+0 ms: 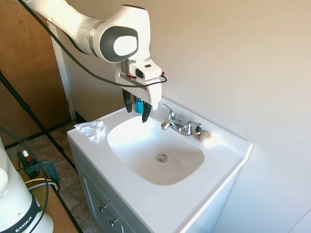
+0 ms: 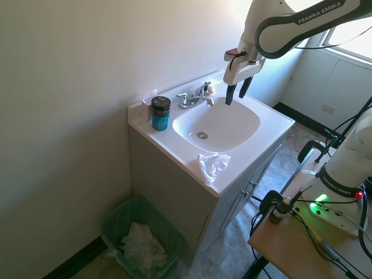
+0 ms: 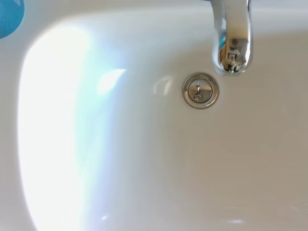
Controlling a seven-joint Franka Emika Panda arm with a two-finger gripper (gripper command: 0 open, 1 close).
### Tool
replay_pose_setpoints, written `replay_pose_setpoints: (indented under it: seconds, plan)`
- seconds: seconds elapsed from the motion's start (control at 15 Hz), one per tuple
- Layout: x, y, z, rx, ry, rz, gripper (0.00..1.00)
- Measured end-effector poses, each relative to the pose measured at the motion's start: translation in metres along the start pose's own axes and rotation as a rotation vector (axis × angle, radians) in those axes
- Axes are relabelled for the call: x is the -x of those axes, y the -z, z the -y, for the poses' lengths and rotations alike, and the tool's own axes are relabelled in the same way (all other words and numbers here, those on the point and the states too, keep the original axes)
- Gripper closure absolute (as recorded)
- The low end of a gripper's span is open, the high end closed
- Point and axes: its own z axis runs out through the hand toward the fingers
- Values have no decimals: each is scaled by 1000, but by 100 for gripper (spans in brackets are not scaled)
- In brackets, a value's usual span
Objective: Throw the tissue in the trash bin
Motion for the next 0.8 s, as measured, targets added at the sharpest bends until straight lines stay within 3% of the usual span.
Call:
replay_pose_setpoints:
  seconds: [0.2, 0.4, 0.8]
  plan:
    - [6, 0, 5, -5, 17, 6, 0]
    - [53, 0, 39, -14, 72, 12, 0]
    - [150, -41, 79, 72, 114, 26, 0]
